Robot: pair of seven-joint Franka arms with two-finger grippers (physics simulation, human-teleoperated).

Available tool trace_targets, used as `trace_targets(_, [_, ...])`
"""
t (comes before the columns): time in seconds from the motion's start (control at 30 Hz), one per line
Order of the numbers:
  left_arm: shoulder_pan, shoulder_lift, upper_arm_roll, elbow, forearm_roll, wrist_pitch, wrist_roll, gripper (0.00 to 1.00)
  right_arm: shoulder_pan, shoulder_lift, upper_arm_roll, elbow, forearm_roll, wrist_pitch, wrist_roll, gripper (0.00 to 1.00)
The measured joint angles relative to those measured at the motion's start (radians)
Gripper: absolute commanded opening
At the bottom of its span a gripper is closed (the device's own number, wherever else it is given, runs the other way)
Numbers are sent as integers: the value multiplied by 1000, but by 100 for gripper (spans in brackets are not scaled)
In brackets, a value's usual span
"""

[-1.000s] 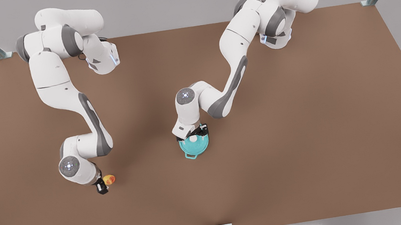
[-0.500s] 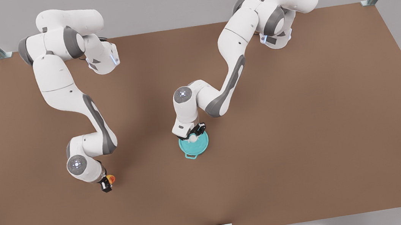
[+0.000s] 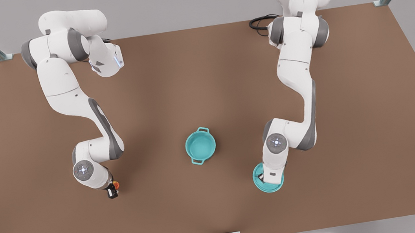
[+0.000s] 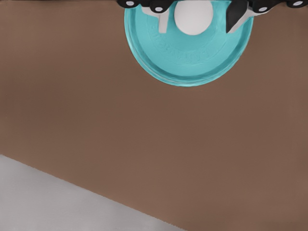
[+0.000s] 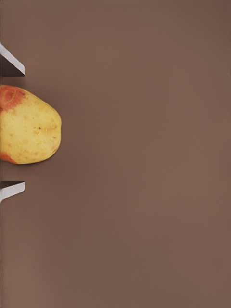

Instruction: Open the pot lid and put the potato into the pot

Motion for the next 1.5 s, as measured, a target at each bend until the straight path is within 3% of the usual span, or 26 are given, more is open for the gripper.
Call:
trace_targets(0.1, [148,-357,12,-51,-105,-240,143,100,0,1,0,0,0,0,6,74])
trace_targets(0.17, [201,-621,15,-325,-142,-321,232,100,0,3,0,0,0,3,9,74])
trace_targets(0.27, [208,-726,5,-430,-184,-405,341,100,1,9,0,0,0,9,15,74])
trace_targets(0.6, [217,-767,-51,-398,-122,-536,592,100,0,9,1,2,3,19,27,56])
trace_targets(0.87, [217,-766,-50,-397,-101,-570,714,100,0,-8,1,2,7,17,32,55])
trace_targets(1.17, [217,-766,-50,-397,-99,-579,799,100,86,-152,20,2,11,-68,36,54])
trace_targets(1.5, [217,-765,-50,-397,-98,-582,855,100,260,-268,143,36,50,-227,76,53])
